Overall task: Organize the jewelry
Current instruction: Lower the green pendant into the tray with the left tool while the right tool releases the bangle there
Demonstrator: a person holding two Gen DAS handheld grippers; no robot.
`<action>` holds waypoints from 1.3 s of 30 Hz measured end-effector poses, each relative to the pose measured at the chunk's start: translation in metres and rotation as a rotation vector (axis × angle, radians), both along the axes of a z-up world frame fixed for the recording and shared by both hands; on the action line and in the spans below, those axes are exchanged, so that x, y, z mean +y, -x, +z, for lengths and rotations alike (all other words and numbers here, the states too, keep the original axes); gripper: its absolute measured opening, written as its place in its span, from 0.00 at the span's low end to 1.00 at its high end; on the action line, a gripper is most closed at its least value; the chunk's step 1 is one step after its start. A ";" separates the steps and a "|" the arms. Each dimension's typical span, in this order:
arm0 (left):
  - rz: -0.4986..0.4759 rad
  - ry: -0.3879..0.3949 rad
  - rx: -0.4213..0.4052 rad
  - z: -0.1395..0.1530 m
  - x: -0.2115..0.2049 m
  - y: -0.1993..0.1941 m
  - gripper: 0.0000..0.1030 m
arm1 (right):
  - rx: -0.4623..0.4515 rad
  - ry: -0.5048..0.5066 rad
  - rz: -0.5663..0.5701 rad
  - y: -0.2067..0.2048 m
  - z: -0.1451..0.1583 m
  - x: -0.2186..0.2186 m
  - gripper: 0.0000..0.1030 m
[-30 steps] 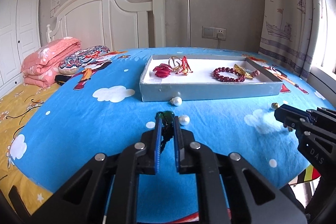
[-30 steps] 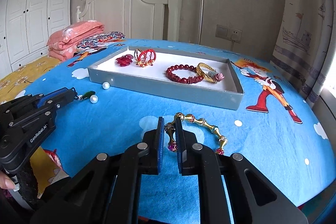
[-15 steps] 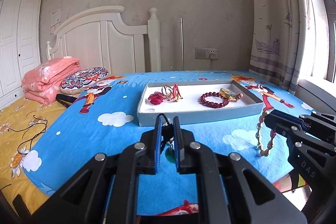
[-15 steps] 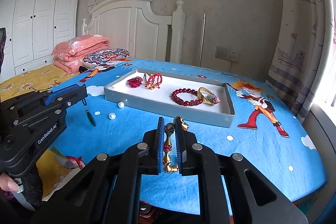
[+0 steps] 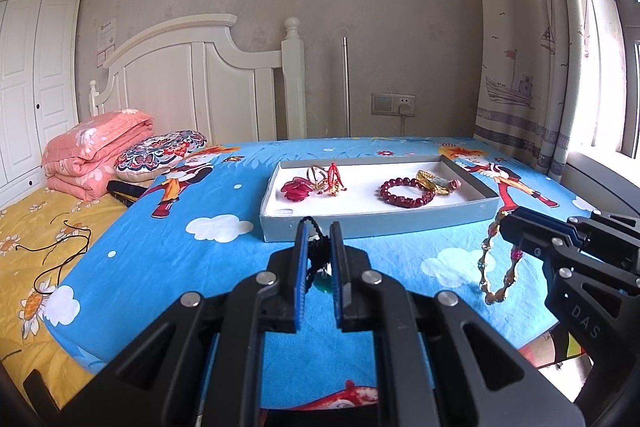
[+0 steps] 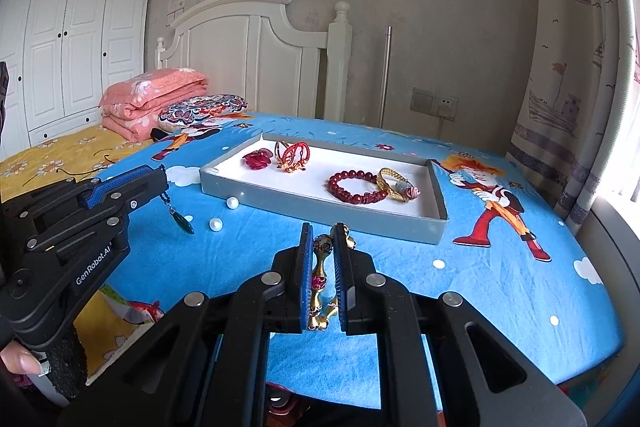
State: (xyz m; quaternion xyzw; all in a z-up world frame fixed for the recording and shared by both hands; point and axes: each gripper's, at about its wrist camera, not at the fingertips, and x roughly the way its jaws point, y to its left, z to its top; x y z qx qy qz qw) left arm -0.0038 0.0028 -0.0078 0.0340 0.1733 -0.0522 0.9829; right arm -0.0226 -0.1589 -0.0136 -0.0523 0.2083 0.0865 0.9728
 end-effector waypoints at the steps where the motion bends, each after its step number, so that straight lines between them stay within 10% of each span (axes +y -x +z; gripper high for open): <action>1: 0.001 0.001 -0.001 0.000 0.000 0.000 0.10 | -0.001 -0.001 -0.001 0.000 0.000 0.000 0.11; 39: 0.023 0.001 0.092 0.042 -0.034 -0.187 0.10 | 0.051 -0.029 -0.079 -0.189 0.029 -0.015 0.11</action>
